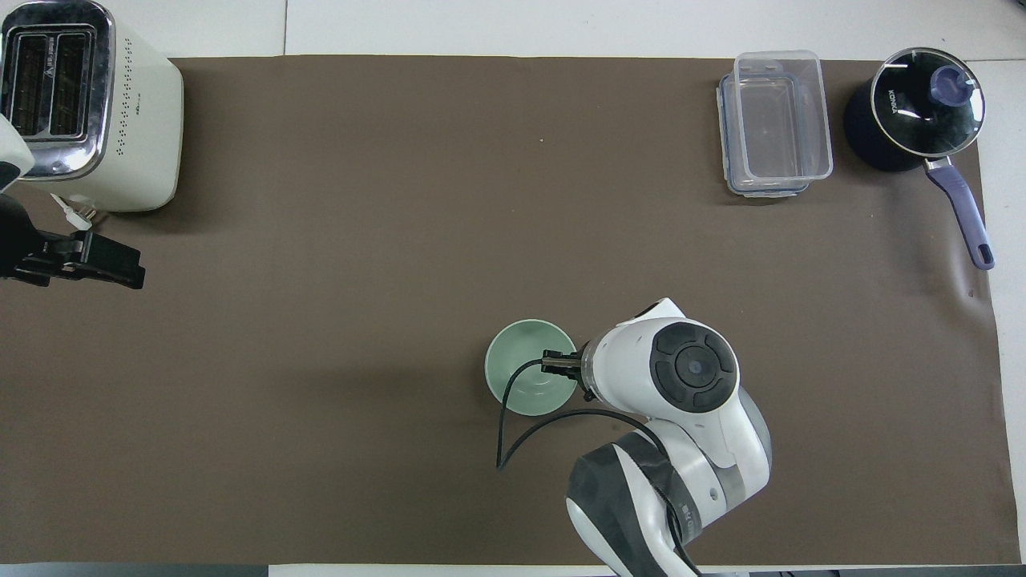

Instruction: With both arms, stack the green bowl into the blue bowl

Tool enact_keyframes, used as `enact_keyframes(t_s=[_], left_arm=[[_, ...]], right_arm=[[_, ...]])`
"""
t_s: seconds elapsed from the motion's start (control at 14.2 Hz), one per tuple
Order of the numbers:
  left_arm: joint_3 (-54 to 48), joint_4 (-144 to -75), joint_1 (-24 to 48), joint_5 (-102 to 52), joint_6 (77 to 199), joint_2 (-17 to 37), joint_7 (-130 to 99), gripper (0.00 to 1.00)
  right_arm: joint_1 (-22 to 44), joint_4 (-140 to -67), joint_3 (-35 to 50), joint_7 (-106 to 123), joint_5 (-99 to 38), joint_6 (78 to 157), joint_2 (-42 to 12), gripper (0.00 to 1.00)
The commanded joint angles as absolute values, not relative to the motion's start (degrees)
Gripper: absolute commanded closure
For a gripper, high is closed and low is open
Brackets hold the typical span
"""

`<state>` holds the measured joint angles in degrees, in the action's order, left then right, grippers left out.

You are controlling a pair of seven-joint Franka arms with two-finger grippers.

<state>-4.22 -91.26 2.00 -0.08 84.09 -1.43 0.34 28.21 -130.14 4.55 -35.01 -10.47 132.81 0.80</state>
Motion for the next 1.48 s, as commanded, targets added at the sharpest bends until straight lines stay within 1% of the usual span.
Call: enact_keyframes(t_s=[0.0, 0.07, 0.28, 0.49, 0.63, 0.78, 0.99, 1.2, 1.41], left_arm=[[-4.5, -93.1, 1.5, -0.5, 85.2, -3.1, -0.2, 0.00], [-4.6, -93.1, 1.2, -0.5, 85.2, -3.2, -0.2, 0.00], [-4.6, -93.2, 1.1, -1.1, 85.5, -3.2, -0.3, 0.00], [-4.6, -93.2, 1.1, -1.1, 85.5, -3.3, -0.3, 0.00], [-4.6, -93.2, 1.1, -1.1, 85.4, -3.3, -0.3, 0.00], [-4.6, -93.2, 1.1, -1.1, 85.4, -3.3, -0.2, 0.00], [-4.4, -93.1, 1.9, -1.1, 85.4, -3.3, -0.1, 0.00], [-4.4, -93.1, 1.3, -1.1, 85.0, -3.3, -0.1, 0.00], [-4.3, -93.1, 1.2, -1.1, 85.1, -3.3, -0.1, 0.00]], right_arm=[[28.4, -129.0, 4.3, -33.5, -12.1, 132.3, 1.7, 0.12], [27.8, -128.9, 4.1, -33.0, -12.0, 131.6, 2.5, 0.00], [24.1, -128.8, 3.9, -32.2, -11.1, 129.7, 6.5, 0.00], [15.9, -126.2, 3.8, -26.2, -11.0, 123.2, 10.2, 0.00], [10.1, -122.9, 3.8, -23.1, -10.9, 118.3, 10.4, 0.00], [5.7, -120.2, 3.8, -21.3, -10.3, 115.5, 10.3, 0.00], [2.8, -120.1, 3.7, -20.3, -4.6, 115.1, 10.9, 0.00], [0.4, -119.6, 3.7, -19.3, -4.0, 113.4, 11.4, 0.00], [-1.9, -114.0, 3.9, -18.4, -0.8, 108.6, 10.2, 0.00]])
